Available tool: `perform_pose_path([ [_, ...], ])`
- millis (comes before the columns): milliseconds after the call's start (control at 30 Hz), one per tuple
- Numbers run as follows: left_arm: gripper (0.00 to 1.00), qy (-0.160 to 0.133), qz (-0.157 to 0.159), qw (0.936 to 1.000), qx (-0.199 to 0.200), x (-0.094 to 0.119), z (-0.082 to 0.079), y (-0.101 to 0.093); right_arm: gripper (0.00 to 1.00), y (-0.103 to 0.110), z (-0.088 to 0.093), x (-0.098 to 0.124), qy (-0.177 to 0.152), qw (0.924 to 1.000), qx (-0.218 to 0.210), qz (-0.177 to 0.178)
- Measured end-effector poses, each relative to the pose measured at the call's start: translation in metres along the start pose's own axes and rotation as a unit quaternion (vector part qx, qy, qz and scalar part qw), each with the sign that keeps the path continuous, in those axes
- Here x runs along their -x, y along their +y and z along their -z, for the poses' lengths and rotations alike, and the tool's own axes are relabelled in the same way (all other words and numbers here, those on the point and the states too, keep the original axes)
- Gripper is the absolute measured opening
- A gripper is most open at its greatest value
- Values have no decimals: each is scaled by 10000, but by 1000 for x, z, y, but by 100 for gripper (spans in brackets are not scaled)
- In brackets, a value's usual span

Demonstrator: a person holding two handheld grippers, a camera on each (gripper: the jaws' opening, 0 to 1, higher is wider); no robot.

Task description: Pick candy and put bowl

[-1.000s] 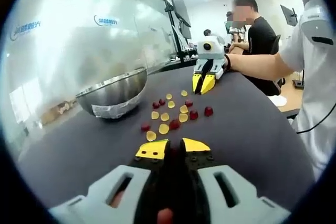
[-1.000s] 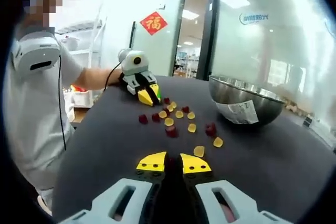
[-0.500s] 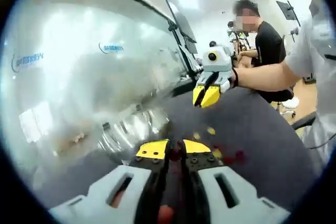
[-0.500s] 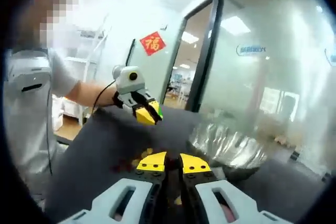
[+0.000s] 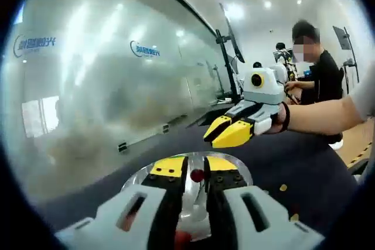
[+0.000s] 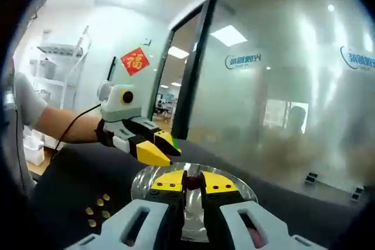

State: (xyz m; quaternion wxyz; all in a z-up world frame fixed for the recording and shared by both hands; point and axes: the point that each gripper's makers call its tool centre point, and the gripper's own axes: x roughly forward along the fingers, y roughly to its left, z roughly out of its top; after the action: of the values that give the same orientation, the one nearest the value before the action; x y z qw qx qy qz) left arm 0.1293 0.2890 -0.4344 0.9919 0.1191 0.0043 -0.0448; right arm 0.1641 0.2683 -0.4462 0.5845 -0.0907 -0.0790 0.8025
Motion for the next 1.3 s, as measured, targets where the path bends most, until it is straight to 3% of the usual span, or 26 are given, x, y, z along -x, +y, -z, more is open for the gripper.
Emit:
perform_pose_path([
  [67, 19, 70, 45, 9999, 81, -1, 4, -1, 20, 7, 4, -3, -7, 9997, -108, -201],
  [133, 16, 83, 22, 9999, 64, 0, 5, -2, 9, 9, 6, -2, 25, 9998, -57, -171],
  [367, 16, 31, 146, 9998, 159, 14, 5, -7, 11, 15, -3, 7, -82, 9997, -110, -209],
  [467, 17, -6, 223, 9996, 143, 36, 6, -17, 11, 25, -3, 25, -95, 9996, -38, -259],
  [533, 19, -49, 141, 9999, -6, 68, 9, -25, 11, 40, 2, 49, -116, 9993, -10, -343],
  [600, 21, -50, -58, 9984, -567, 105, 16, -31, 10, 57, 18, 80, 26, 9993, 173, -316],
  [633, 20, -37, -35, 9991, -425, 122, 22, -38, 10, 66, 24, 97, -44, 9984, 450, -337],
  [700, 20, 214, -148, 9995, -201, 153, 44, -43, 10, 79, 49, 128, 212, 9990, 107, -376],
  [767, 18, 540, -441, 9971, -288, 178, 68, -41, 10, 82, 69, 153, 308, 9991, -136, -246],
  [867, 18, 874, -371, 9954, 151, 200, 103, -55, 10, 98, 98, 175, 602, 9947, -693, -458],
  [933, 19, 1015, -313, 9941, 202, 204, 116, -59, 10, 100, 108, 179, 989, 9936, -319, -438],
  [1000, 19, 1238, -234, 9920, 39, 201, 122, -61, 12, 112, 108, 174, 990, 9911, -500, -736],
  [1067, 21, 1033, -24, 9941, 336, 193, 116, -69, 12, 107, 112, 169, 1040, 9920, -375, -615],
  [1167, 21, 1338, 93, 9909, 86, 189, 129, -72, 12, 108, 121, 165, 1275, 9891, -358, -646],
  [1200, 19, 1238, 121, 9920, 209, 187, 125, -73, 12, 108, 122, 165, 1334, 9883, -326, -663],
  [1300, 20, 1321, 194, 9905, 318, 178, 127, -72, 11, 106, 119, 158, 1294, 9887, -369, -653],
])
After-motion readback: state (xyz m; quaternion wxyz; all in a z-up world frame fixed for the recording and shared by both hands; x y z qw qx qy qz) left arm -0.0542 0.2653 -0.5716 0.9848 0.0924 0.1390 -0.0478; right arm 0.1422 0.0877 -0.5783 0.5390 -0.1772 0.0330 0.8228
